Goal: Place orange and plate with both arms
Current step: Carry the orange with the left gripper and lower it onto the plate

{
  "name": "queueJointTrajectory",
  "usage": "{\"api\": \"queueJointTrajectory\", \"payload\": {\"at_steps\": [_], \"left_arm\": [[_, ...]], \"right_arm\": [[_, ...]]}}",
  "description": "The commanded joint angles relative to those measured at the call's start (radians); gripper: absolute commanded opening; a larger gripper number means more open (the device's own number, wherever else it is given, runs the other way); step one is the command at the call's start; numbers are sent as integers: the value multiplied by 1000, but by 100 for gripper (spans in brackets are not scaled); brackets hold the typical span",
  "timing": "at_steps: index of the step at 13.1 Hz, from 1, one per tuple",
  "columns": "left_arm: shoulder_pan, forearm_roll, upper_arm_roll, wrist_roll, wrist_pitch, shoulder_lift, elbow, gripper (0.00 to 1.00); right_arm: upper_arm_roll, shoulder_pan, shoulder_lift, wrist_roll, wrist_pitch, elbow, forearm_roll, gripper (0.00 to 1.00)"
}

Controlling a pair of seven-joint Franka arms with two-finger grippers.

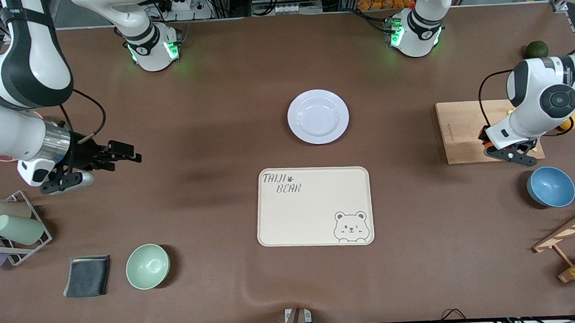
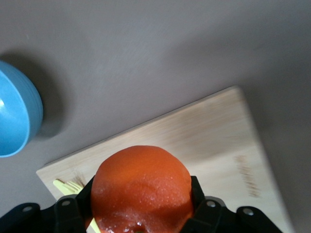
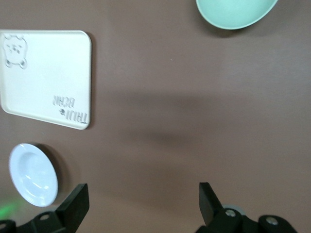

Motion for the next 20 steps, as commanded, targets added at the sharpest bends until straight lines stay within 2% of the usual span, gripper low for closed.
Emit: {"api": "queueJointTrajectory", "payload": {"at_steps": [1,4,6,8,11,13,14,16,20], "left_arm": [[8,-99,-102,-38,-163,-84,45,1],[4,-181,-278,-267,-348,-72,169,1],[2,-225,-416,-470,-376,-34,216,1],[-30,-256,-524,-677,-376,39,254,1],[-223,-243,-535,-968,-373,226,359,1],[-327,-207,-531,-1110,-362,346,412,1],[-366,-166,-529,-1170,-357,393,423,1],[-418,-108,-529,-1274,-315,473,429,1],[-504,-19,-512,-1397,-281,579,429,2]], "right_arm": [[-5,45,-47,10,116,-131,95,100],[-4,106,-65,10,232,-250,201,100],[-4,146,-71,9,297,-305,331,100],[-4,169,-68,10,339,-332,379,100],[-4,181,-62,-17,337,-364,555,100],[-4,192,-62,-37,339,-385,601,100],[-4,200,-59,-63,342,-402,656,100],[-4,207,-48,-184,336,-437,825,100],[-4,264,-28,-279,334,-476,1014,100]]}}
